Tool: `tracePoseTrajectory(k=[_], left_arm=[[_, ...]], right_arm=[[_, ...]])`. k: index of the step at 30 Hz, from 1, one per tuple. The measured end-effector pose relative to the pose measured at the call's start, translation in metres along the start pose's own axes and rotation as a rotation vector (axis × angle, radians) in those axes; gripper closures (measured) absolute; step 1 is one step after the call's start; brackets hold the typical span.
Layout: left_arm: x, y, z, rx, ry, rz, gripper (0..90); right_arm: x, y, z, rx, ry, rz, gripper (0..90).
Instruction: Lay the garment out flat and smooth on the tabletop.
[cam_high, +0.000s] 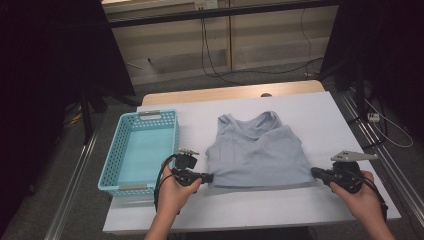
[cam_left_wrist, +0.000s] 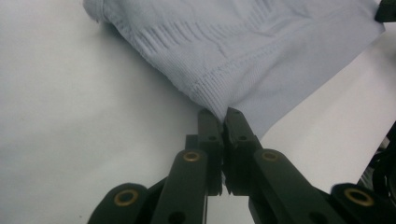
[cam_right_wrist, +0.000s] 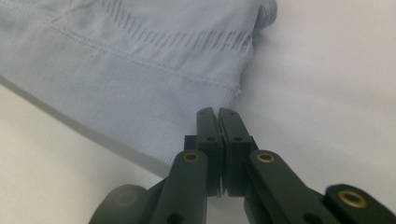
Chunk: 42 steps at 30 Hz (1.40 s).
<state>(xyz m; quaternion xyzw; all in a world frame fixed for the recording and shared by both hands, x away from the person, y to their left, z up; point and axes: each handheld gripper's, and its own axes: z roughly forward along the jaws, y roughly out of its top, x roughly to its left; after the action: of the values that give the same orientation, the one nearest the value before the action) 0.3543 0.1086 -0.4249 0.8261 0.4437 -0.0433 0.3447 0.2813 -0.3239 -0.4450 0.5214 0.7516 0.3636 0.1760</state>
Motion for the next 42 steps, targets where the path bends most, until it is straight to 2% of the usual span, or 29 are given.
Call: tracePoseTrajectory(k=[1, 2, 3, 4, 7, 10, 11, 13, 18, 21, 22, 24, 27, 28, 29, 32, 33, 37, 42], left_arm=[[0.000, 0.000, 0.003, 0.003, 0.019, 0.007, 87.2], [0.000, 0.000, 0.006, 0.006, 0.027, 0.007, 87.2], [0.001, -0.001, 0.008, 0.000, 0.037, 0.013, 87.2], [0.002, -0.002, 0.010, -0.001, 0.039, 0.011, 87.1], [0.004, -0.002, 0.014, 0.013, 0.030, 0.009, 86.0], [0.004, -0.002, 0.014, 0.020, 0.026, 0.011, 86.0], [0.004, -0.003, 0.014, 0.023, 0.022, 0.009, 86.0], [0.003, -0.003, 0.014, 0.019, 0.024, 0.008, 86.0], [0.002, -0.003, 0.013, 0.014, 0.026, 0.014, 86.1], [0.002, -0.004, 0.014, 0.008, 0.029, 0.018, 85.7], [0.002, -0.005, 0.014, 0.010, 0.029, 0.020, 85.7], [0.002, -0.006, 0.014, 0.008, 0.032, 0.020, 85.7], [0.002, -0.008, 0.013, 0.008, 0.028, 0.014, 85.7], [0.002, -0.008, 0.013, 0.009, 0.029, 0.012, 86.0], [0.002, -0.009, 0.013, 0.008, 0.027, 0.013, 86.0], [0.001, -0.010, 0.013, 0.008, 0.024, 0.014, 86.0], [0.001, -0.010, 0.013, 0.008, 0.025, 0.018, 85.9], [0.002, -0.012, 0.012, 0.003, 0.019, 0.011, 85.5], [0.001, -0.011, 0.010, -0.005, 0.014, 0.010, 85.3]], right_arm=[[-0.001, -0.002, 0.001, 0.008, -0.014, 0.003, 90.0], [-0.003, -0.004, 0.002, 0.017, -0.062, -0.015, 90.0], [-0.006, -0.004, 0.004, 0.019, -0.088, -0.018, 90.0], [-0.010, -0.005, 0.005, 0.010, -0.085, -0.004, 90.0], [-0.011, -0.003, 0.007, 0.005, -0.081, -0.008, 90.0], [0.000, 0.006, 0.013, -0.027, -0.053, -0.059, 79.2], [0.000, 0.006, 0.013, -0.027, -0.053, -0.059, 79.2], [0.005, 0.011, 0.018, -0.035, -0.039, -0.072, 73.7], [0.015, 0.022, 0.031, -0.042, -0.036, -0.081, 70.1], [0.023, 0.028, 0.039, -0.052, -0.025, -0.105, 60.4], [0.025, 0.030, 0.042, -0.048, -0.011, -0.111, 60.4], [0.028, 0.032, 0.048, -0.043, -0.014, -0.122, 60.2], [0.032, 0.036, 0.058, -0.014, -0.035, -0.150, 62.2], [0.034, 0.035, 0.065, 0.012, -0.047, -0.165, 68.7], [0.034, 0.035, 0.065, 0.012, -0.047, -0.165, 68.7], [0.034, 0.035, 0.068, 0.018, -0.050, -0.199, 90.0], [0.033, 0.038, 0.069, 0.036, -0.028, -0.188, 90.0], [0.032, 0.040, 0.069, 0.044, -0.028, -0.195, 90.0], [0.025, 0.050, 0.061, -0.007, -0.024, -0.160, 90.0]])
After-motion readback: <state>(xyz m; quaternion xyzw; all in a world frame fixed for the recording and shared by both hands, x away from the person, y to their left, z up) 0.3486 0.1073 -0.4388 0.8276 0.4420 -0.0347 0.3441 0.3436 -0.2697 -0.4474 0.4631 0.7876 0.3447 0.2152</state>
